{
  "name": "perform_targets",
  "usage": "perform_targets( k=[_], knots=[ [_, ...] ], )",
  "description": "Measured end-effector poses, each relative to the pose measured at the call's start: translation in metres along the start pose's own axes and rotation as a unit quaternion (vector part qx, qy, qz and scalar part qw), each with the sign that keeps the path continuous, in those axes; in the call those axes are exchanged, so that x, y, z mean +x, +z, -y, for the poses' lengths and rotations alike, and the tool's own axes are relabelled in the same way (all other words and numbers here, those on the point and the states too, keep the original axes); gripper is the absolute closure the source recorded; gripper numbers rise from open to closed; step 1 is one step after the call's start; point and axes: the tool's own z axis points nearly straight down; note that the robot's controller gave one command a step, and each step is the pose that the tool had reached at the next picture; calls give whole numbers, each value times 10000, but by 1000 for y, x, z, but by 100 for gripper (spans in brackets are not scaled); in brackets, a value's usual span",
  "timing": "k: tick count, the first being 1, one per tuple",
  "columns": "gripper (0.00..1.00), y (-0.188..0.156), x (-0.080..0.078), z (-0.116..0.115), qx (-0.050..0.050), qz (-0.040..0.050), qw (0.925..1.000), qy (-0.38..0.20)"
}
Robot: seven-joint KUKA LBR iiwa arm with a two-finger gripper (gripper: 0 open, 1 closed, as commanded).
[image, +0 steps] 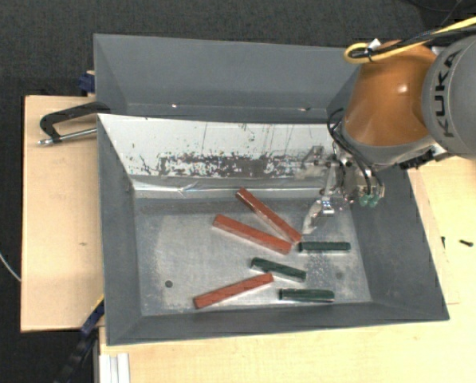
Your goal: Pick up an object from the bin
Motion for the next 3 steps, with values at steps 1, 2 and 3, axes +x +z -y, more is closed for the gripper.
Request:
perform_targets(
  k=[1, 2, 3],
  knots=[
    [100, 89, 18, -7, 5, -51, 9999, -116],
    [100, 89, 18, -7, 5, -50, 9999, -117],
    [100, -30, 10, -3, 1, -13, 10000, 76]
  ],
)
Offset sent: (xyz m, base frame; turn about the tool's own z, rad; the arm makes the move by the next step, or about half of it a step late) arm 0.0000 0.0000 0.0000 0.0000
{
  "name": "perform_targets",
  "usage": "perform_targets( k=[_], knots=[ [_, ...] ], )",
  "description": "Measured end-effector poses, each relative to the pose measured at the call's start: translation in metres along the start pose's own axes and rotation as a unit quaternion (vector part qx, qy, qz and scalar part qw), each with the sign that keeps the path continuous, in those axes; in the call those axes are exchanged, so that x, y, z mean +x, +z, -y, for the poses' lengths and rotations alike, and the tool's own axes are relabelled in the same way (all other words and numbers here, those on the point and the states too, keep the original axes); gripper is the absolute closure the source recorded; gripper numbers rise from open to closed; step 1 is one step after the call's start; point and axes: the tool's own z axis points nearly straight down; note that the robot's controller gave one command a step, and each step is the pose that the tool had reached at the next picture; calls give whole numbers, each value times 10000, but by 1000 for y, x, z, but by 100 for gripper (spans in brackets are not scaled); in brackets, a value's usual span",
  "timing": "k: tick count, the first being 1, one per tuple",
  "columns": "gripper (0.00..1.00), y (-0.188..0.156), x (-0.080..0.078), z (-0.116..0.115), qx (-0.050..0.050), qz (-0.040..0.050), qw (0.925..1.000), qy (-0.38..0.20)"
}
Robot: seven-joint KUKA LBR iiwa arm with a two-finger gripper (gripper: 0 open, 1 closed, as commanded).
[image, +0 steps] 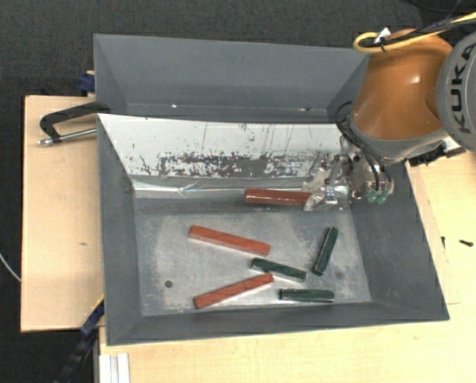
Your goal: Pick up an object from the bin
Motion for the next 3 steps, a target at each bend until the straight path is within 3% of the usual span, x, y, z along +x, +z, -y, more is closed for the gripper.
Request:
perform_targets(
  k=[2, 3],
  knots=[
    [100, 0, 0, 0, 0, -4, 10000, -2],
    [100, -37, 20, 10, -2, -18, 9965, -831]
  ],
)
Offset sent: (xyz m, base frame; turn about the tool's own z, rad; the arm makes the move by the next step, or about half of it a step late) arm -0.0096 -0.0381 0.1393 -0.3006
